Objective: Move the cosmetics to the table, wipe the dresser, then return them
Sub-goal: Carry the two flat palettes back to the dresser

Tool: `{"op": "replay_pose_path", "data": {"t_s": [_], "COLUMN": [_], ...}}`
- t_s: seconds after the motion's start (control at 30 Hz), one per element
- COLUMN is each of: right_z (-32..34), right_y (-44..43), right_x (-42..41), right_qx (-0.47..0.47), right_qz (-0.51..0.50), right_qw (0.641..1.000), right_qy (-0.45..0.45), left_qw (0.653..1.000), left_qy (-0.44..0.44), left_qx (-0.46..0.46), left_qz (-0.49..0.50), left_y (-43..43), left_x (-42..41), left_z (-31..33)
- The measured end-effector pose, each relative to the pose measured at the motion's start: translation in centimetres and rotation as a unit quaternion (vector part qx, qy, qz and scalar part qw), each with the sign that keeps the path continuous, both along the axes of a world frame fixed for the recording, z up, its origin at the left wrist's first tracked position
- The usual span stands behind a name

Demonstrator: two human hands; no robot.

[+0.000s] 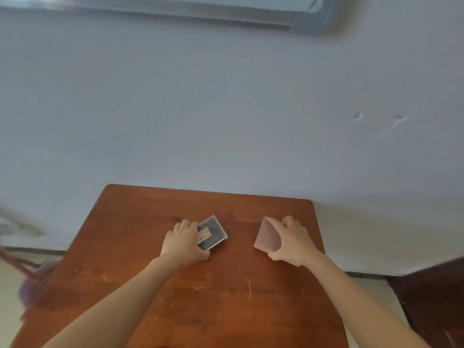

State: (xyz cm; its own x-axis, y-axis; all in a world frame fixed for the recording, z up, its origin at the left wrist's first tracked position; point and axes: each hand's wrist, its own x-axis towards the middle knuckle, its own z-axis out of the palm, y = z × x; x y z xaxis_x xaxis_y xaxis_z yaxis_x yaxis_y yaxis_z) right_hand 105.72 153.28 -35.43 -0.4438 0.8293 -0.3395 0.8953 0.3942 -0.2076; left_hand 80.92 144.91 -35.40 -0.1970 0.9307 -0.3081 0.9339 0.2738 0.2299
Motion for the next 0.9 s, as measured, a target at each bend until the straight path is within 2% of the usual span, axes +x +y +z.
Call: {"op": "replay_pose_path", "data": {"t_s": [0.2, 0.47, 0.7, 0.9], "right_z": [2.8, 5.4, 4.1, 4.6], "right_y": [-4.1, -14.7, -27.6, -39.4], "right_x": [-0.9, -2.7, -4.3, -1.9], "right_qx": [0.007, 0.047, 0.039, 0.051], "right_qz": [-0.079, -0.243, -0.388, -0.505], "right_qw": [0.996, 0.968, 0.92, 0.862], "right_qy": [0.038, 0.036, 0.031, -0.016], "left_qw": [0.998, 0.973, 0.921, 0.844], "left_qy": [-0.028, -0.08, -0.118, -0.153], "left_qx": [0.038, 0.11, 0.095, 0.071], "left_qz": [-0.031, -0.184, -0.358, -0.509], "left_y": [-1.4, -2.5, -6.6, -13.2], "left_x": [-1.4, -2.9, -0.8, 6.0], "left_z": [0.4, 1.9, 2.8, 4.0]}}
